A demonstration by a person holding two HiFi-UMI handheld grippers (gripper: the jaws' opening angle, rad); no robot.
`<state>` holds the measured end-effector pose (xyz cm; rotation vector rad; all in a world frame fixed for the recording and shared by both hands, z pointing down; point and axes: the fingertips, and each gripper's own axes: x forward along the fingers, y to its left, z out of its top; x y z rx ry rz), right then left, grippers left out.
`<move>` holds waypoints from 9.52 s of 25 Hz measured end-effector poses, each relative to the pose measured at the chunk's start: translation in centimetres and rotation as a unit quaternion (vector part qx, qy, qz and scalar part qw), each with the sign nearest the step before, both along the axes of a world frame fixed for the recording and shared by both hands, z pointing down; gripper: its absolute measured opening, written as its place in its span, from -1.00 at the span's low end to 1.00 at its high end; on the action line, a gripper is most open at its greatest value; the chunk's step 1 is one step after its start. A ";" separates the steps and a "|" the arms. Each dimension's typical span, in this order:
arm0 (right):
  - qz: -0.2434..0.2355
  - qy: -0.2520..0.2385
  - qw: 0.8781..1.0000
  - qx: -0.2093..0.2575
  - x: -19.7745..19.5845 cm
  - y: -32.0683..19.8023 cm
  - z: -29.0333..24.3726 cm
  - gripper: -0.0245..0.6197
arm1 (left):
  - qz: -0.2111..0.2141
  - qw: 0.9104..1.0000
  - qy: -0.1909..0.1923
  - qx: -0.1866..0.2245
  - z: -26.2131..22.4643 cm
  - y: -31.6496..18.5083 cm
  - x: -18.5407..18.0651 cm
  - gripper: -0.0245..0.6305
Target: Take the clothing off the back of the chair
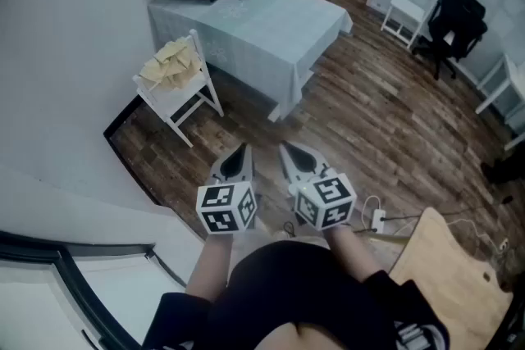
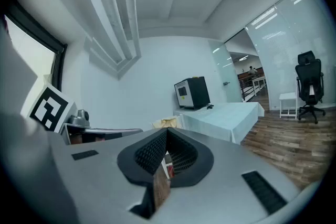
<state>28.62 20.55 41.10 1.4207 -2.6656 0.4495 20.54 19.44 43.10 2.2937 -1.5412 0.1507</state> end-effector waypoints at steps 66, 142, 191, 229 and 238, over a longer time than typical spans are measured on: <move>-0.008 -0.037 0.999 -0.005 -21.4 -28.7 -2.0 -0.89 | -0.026 0.999 0.011 -0.031 0.7 -26.7 -20.5 -0.94; -0.228 0.112 0.961 -0.111 -38.0 -57.3 17.1 -0.19 | -0.361 0.921 -0.002 -0.147 18.7 -43.5 -42.3 0.03; -0.238 0.150 0.952 -0.119 -39.1 -57.4 19.7 -0.69 | -0.318 0.935 -0.014 -0.159 18.9 -46.5 -40.5 -0.72; -0.165 0.107 0.977 -0.088 -35.0 -47.6 14.0 -0.69 | -0.248 0.962 -0.027 -0.108 13.6 -38.7 -37.0 -0.73; -0.142 0.102 0.982 -0.077 -34.0 -44.6 12.8 -0.69 | -0.224 0.970 -0.032 -0.094 12.5 -36.2 -36.2 -0.73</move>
